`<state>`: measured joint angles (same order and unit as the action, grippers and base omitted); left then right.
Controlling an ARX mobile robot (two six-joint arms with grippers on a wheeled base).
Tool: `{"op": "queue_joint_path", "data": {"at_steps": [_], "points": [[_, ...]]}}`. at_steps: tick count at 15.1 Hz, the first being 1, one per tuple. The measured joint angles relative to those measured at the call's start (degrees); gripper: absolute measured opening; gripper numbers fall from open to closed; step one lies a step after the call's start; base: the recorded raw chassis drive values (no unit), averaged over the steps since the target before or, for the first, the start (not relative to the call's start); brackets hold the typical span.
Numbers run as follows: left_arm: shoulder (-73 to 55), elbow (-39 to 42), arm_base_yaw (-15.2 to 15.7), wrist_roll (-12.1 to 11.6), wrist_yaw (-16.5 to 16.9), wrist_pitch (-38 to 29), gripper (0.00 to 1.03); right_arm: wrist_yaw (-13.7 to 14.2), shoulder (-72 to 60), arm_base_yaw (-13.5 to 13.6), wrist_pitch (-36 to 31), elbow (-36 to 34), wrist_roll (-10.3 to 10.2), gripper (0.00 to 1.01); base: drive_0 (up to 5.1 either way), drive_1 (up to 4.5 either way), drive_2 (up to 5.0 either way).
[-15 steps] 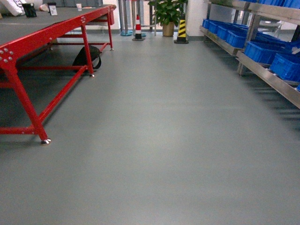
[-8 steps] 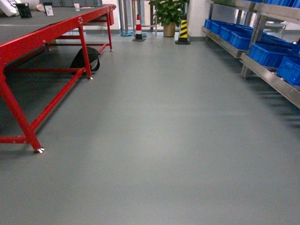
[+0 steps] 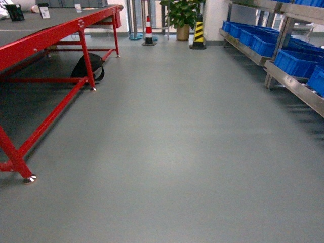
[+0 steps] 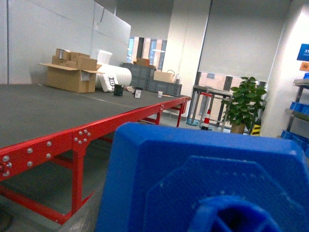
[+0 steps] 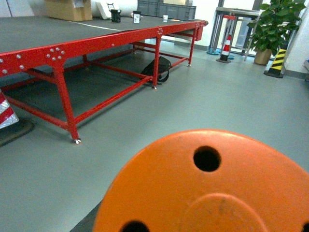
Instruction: Sort blue parts and orange caps into right shelf containers
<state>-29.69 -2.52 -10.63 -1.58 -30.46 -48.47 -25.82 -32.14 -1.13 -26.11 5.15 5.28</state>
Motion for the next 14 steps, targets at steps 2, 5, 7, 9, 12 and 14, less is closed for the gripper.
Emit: {"op": "queue_joint_path", "data": {"at_steps": [2,5,7,9,12,14], "points": [[0.07,0.0,0.0,0.0,-0.07,0.07,0.46,0.0,0.0,0.0,0.02,-0.02,0.0,0.43,0.0,4.18,-4.2],[0.0,0.0,0.0,0.0,-0.04,0.0,0.46,0.0,0.0,0.0,-0.07,-0.02,0.0,0.43,0.1,4.25,-4.1],[-0.04,0.0,0.07,0.0,0.0,-0.13,0.46,0.02,0.0,0.0,0.04,-0.02,0.0,0.43,0.0,4.24,-4.2],[-0.07,0.0,0.07,0.0,-0.02,0.0,0.46,0.0,0.0,0.0,0.07,-0.02,0.0,0.43,0.1,4.27,-4.1],[-0.07,0.0,0.07,0.0,0.0,-0.09,0.46,0.02,0.0,0.0,-0.04,-0.02,0.04,0.43,0.0,4.27,-4.2],[-0.09,0.0,0.07,0.0,0.0,0.02,0.46,0.0,-0.02,0.0,0.07,-0.02,0.13,0.43,0.0,4.21,-4.2]]}}
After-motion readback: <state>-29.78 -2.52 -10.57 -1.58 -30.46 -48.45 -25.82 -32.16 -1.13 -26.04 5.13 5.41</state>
